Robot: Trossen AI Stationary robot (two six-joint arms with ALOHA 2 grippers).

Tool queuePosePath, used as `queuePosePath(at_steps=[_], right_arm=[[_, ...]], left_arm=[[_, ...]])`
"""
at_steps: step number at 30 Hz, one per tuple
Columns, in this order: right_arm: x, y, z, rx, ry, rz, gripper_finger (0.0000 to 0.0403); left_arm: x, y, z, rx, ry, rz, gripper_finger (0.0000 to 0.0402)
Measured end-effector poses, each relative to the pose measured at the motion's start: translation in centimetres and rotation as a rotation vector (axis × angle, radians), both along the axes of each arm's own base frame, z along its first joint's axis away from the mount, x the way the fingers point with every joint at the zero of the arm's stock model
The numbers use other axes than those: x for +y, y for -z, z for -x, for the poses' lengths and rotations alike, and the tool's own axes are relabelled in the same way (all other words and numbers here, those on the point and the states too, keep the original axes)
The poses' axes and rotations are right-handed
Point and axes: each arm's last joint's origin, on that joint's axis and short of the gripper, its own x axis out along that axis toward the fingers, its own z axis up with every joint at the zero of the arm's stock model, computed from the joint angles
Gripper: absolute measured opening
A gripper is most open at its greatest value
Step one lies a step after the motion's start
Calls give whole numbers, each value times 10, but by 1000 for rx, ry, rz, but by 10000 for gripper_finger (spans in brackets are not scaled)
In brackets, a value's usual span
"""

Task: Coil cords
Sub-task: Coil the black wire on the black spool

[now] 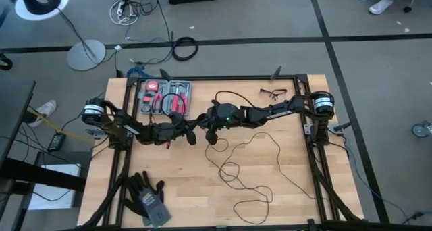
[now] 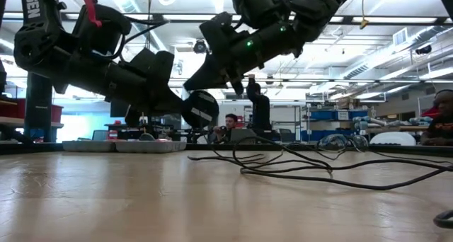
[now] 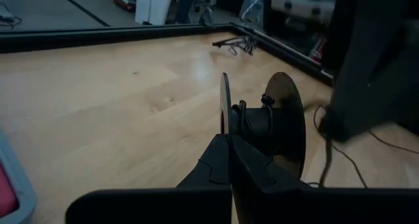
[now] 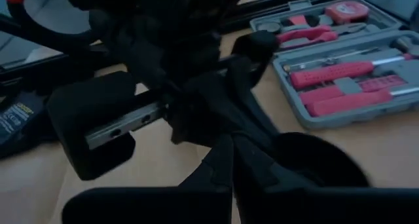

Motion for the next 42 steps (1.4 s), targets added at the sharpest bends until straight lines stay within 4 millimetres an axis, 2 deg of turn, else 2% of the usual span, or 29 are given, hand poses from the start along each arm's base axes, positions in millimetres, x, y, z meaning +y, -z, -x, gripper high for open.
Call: queuePosePath(at_steps=[7,14,20,24,31,35,42], right_arm=[[-14,-9,15,110,70,7,0],[-21,-8,27,223,124,17,0],[-16,-4,29,276,122,26,4],[-14,-1,35,348,204,75,2],[4,27,55,410,290,83,1],[17,51,71,314,315,29,2],[37,79,89,-93,262,-62,4]], left_arm=[[-1,2,0,17,36,9,0],[-2,2,0,18,53,14,0],[-2,2,0,17,53,14,0],[-2,2,0,17,50,12,0],[-1,-1,0,-12,41,2,0],[-1,-5,-1,-45,24,-29,0],[-1,-16,-2,-128,28,-73,0]])
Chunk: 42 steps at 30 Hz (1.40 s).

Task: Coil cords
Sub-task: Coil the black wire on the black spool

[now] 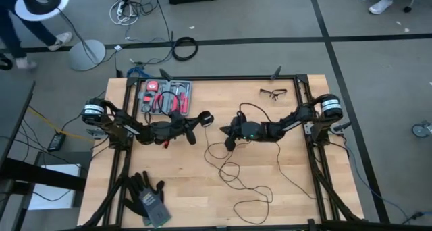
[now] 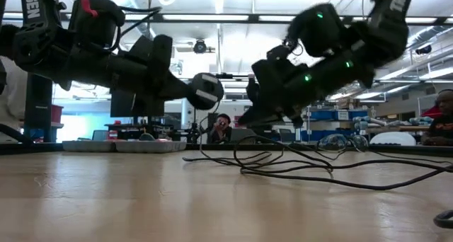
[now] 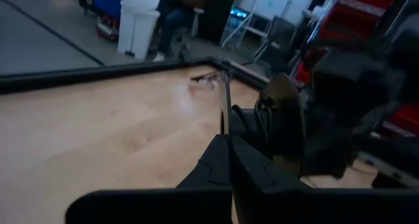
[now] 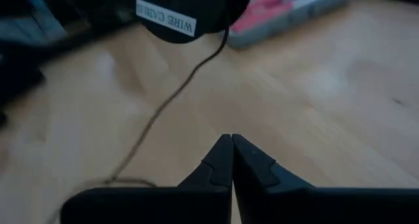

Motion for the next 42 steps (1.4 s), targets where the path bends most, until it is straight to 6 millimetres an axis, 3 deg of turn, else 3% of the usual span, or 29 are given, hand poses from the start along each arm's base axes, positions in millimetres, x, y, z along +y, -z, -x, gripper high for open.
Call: queuePosePath(at_steps=[7,14,25,36,39,42], right_arm=[[5,21,-17,-115,-40,-16,26],[8,27,-42,-140,-109,-45,72],[8,25,-44,-153,-128,-69,113],[8,24,-48,-129,-157,-40,107],[9,19,-56,-124,-190,-29,79],[10,16,-64,-84,-225,-4,26]], left_arm=[[1,-6,-1,-40,-11,-37,0],[1,-5,-1,-31,-16,-38,0],[1,-5,0,-29,-15,-39,0],[1,-7,0,-47,-15,-38,0],[1,-7,0,-50,-15,-37,0],[1,-7,0,-50,-15,-37,0]])
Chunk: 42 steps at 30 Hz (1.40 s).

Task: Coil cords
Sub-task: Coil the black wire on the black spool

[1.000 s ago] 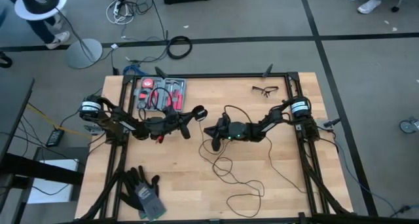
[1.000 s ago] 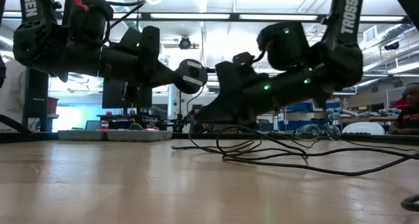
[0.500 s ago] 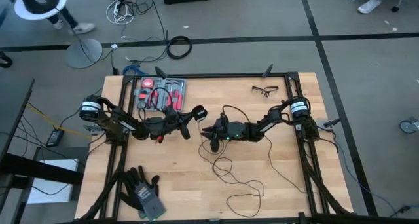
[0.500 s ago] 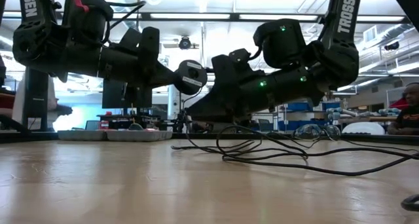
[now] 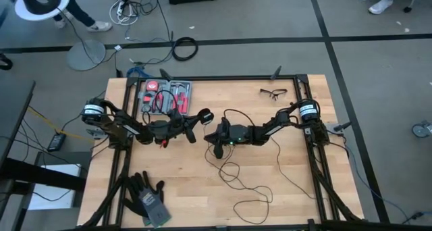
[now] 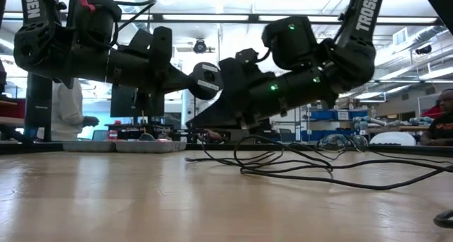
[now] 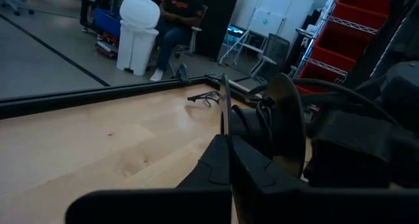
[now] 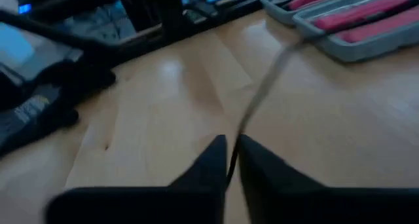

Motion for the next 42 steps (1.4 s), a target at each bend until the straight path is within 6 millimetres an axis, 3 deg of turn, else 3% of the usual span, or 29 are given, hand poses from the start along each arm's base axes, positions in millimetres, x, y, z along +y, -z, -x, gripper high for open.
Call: queuePosePath(at_steps=[2,12,19,33,38,42], right_arm=[[0,-3,-6,23,-13,31,10],[-3,-29,-32,38,-116,87,3],[-18,-65,-25,34,-88,123,1],[-28,-107,2,181,106,282,0],[-32,-110,13,282,206,292,0],[-32,-101,16,348,224,252,1]], left_arm=[[0,0,0,0,0,0,0],[0,6,0,49,-11,28,0],[-2,13,1,118,15,40,0],[-2,14,1,128,26,43,0],[-3,14,1,126,34,48,0],[-3,14,1,122,39,49,0]])
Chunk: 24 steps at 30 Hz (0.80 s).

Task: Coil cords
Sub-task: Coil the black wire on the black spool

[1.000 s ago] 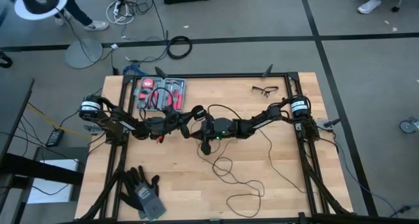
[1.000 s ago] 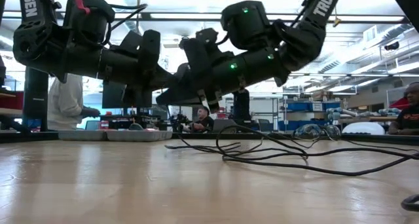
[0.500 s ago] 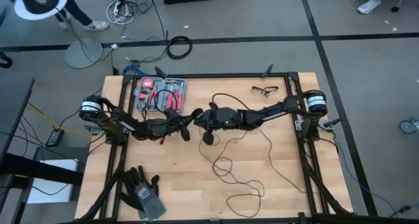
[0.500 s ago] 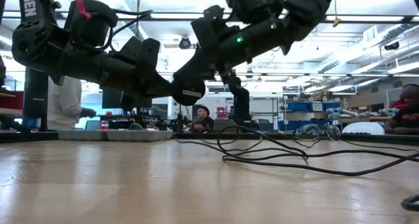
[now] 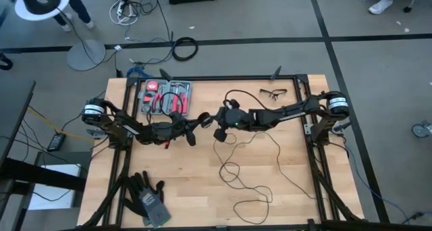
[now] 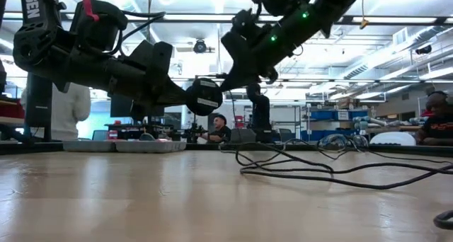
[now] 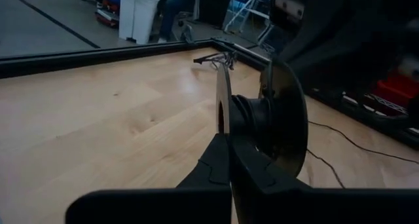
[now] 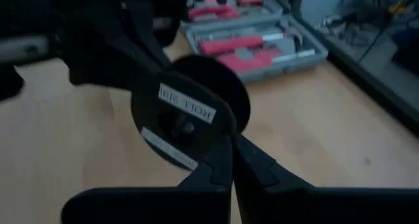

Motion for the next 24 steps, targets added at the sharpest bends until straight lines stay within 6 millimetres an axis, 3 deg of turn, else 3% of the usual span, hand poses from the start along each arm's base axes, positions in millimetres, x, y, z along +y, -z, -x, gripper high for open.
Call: queuePosePath(at_steps=[7,24], right_arm=[[2,28,9,27,40,-72,2],[23,66,37,-60,-12,-187,29]], left_arm=[[0,-3,-1,-30,15,4,0],[0,-10,-1,-105,15,1,0]])
